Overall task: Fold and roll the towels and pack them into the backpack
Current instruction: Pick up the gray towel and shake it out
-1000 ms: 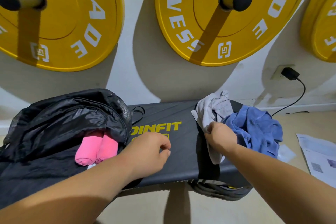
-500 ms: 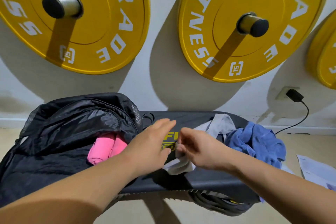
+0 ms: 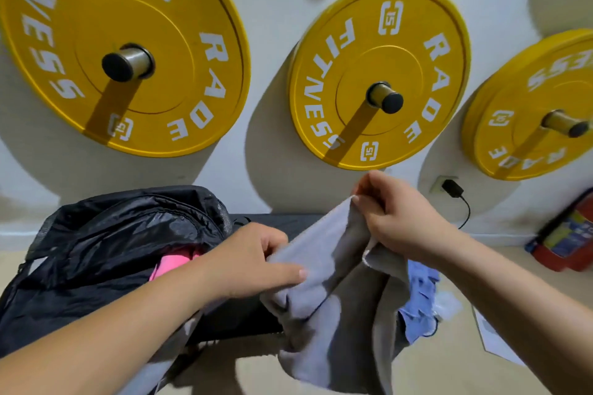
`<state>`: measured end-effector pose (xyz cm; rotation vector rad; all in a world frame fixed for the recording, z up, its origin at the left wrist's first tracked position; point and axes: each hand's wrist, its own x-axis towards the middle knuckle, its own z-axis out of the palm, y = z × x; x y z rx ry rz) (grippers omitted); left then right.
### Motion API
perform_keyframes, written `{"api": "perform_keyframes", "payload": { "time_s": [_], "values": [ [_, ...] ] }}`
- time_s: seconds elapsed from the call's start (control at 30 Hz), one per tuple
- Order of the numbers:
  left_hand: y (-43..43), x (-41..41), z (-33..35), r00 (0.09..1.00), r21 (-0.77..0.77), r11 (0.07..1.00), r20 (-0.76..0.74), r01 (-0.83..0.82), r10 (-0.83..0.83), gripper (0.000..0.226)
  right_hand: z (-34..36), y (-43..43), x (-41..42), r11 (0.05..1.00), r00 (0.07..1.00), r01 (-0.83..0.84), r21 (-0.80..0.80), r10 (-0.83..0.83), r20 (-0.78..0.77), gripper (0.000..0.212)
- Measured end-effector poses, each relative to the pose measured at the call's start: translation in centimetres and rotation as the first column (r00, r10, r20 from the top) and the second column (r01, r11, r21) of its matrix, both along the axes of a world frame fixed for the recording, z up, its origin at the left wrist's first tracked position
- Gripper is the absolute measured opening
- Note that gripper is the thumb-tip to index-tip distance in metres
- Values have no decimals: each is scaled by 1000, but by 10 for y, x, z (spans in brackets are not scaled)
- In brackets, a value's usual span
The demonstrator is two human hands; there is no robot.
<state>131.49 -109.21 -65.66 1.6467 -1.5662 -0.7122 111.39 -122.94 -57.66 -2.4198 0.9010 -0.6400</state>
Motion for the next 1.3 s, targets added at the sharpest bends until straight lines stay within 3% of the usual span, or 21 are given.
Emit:
{"api": "perform_keyframes", "payload": {
  "time_s": [0.07,0.13,0.3,0.37,0.5,0.6,0.73,0.87,1.0,1.13,1.2,1.3],
  "values": [
    [6,3,-3,1000,50,998,-2,-25,26,48,3,-10,-11,987,992,129,-99,-130,0,7],
    [9,9,-7,997,111,991,13,-78,77,41,-2,-24,-22,964,967,254,-79,-255,-5,9],
    [13,24,-10,962,182,952,166,-246,216,16,-31,-53,-42,846,849,503,177,-522,84,9],
    [16,29,-19,950,218,928,158,-301,270,7,-49,-58,-50,776,779,553,303,-611,140,10],
    [20,46,-46,932,276,901,241,-334,272,4,-94,-75,-68,654,672,610,446,-726,147,20],
    [13,56,-56,905,220,898,290,-380,312,22,-111,-86,-73,633,655,617,467,-742,141,19],
    [-1,53,-61,863,178,870,318,-461,392,53,-118,-85,-51,668,707,568,481,-695,131,15],
    [-12,26,-57,909,139,903,160,-406,384,45,-114,-54,-15,771,848,414,484,-520,103,17],
    [-13,-2,-59,985,120,978,52,-169,164,18,-109,-15,14,892,981,88,444,-156,119,3],
    [-14,-20,-51,986,28,987,-55,-155,157,17,-113,3,28,842,967,-234,486,253,28,21],
    [-16,-22,-47,983,6,986,-81,-167,167,19,-115,5,30,850,959,-259,458,285,13,12],
    [-16,-19,-49,987,48,990,-81,-136,139,27,-117,-1,28,895,991,-127,427,133,15,9]
  ]
}}
